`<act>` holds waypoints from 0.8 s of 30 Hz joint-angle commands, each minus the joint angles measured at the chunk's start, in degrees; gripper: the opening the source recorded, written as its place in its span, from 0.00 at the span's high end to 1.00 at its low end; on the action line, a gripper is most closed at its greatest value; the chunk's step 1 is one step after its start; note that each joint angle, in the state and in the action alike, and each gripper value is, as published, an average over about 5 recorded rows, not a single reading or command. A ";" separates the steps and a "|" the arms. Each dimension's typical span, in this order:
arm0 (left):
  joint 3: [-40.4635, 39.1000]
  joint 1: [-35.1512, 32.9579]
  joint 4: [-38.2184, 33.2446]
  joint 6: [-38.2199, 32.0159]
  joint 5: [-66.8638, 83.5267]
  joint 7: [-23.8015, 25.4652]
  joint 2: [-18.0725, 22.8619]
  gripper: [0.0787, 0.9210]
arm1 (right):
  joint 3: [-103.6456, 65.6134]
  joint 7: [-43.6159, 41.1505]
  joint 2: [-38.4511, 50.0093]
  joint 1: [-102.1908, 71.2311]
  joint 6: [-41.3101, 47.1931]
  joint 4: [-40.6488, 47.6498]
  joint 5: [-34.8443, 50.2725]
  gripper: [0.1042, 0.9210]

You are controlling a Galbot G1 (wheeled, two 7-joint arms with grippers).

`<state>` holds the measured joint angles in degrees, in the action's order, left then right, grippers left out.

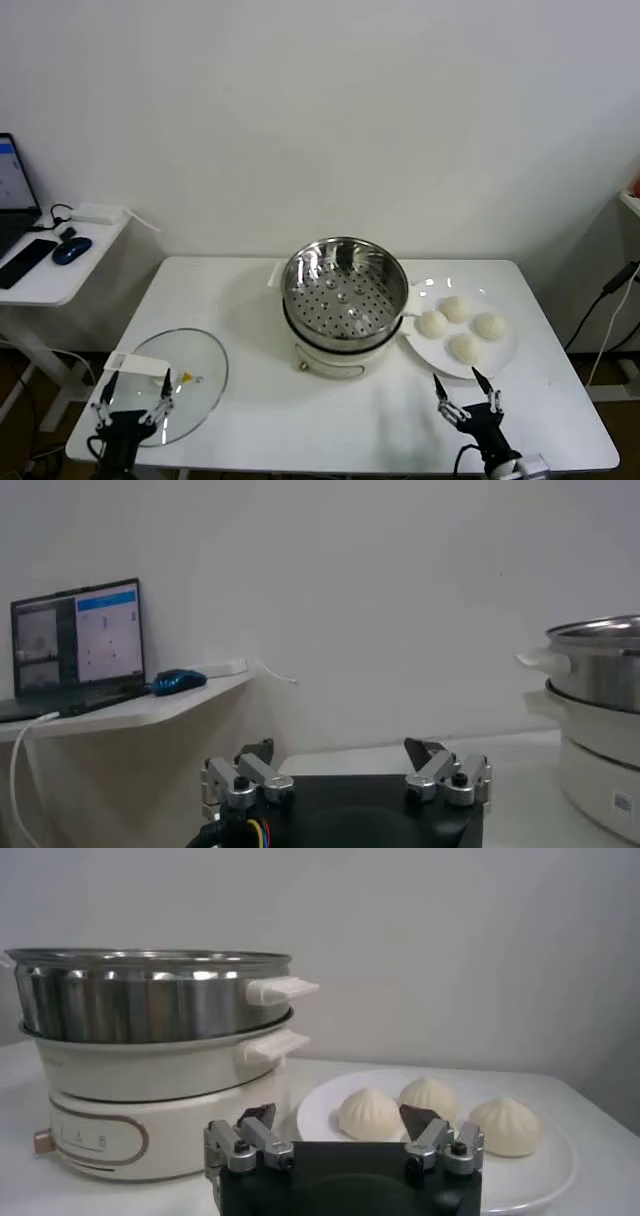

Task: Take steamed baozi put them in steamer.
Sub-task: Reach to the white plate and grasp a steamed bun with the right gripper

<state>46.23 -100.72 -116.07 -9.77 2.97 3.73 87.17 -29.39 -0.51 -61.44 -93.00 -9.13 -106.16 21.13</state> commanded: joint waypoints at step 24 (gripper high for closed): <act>-0.69 3.31 1.14 -0.11 -0.95 2.48 -1.39 0.12 | 46.45 -53.35 34.14 77.07 8.70 32.23 -8.48 0.12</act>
<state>45.74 -98.17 -115.14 -10.11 2.01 6.07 86.00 -8.62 -32.13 -35.02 -48.94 1.59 -88.63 17.23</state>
